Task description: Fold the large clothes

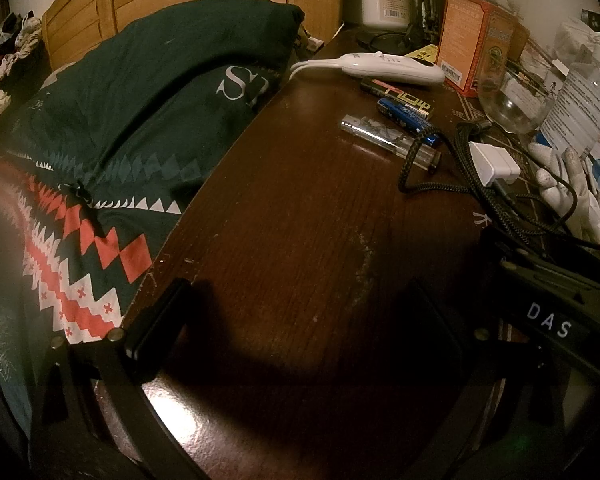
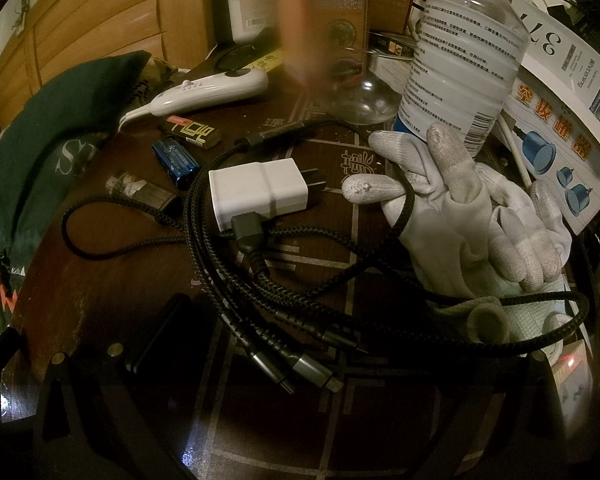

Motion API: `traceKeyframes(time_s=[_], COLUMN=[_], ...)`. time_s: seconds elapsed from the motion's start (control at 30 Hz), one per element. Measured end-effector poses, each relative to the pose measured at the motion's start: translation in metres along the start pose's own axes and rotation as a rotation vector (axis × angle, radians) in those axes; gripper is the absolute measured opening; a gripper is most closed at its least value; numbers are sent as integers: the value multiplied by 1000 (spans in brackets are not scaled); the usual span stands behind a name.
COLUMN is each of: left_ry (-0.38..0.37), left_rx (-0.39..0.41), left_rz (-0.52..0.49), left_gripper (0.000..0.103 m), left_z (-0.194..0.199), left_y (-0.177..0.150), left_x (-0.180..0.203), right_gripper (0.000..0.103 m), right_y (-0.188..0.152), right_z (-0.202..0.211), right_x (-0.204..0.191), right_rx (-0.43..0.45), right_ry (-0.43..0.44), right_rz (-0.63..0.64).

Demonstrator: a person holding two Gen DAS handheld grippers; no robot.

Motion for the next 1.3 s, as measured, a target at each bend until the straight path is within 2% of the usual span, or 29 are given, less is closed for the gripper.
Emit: traceKeyframes(time_s=[1.3], left_ry=[-25], left_rx=[10], left_rz=[9], left_gripper=[103], left_z=[1], left_y=[0], left_x=[1], right_gripper=[103], right_y=[0], right_z=[0], right_x=[0], right_rx=[1], right_ry=[1], right_rz=[2])
Point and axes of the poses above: each gripper's, at about its wrist camera, not at the fingertips, and z roughly against the way its jaws point, x to its right, y to its top, the point moved 7 cm from there along -z, roughly the way its jaws point, and after that the axes turned 5 degrees about -z, right-handed, at the moved point
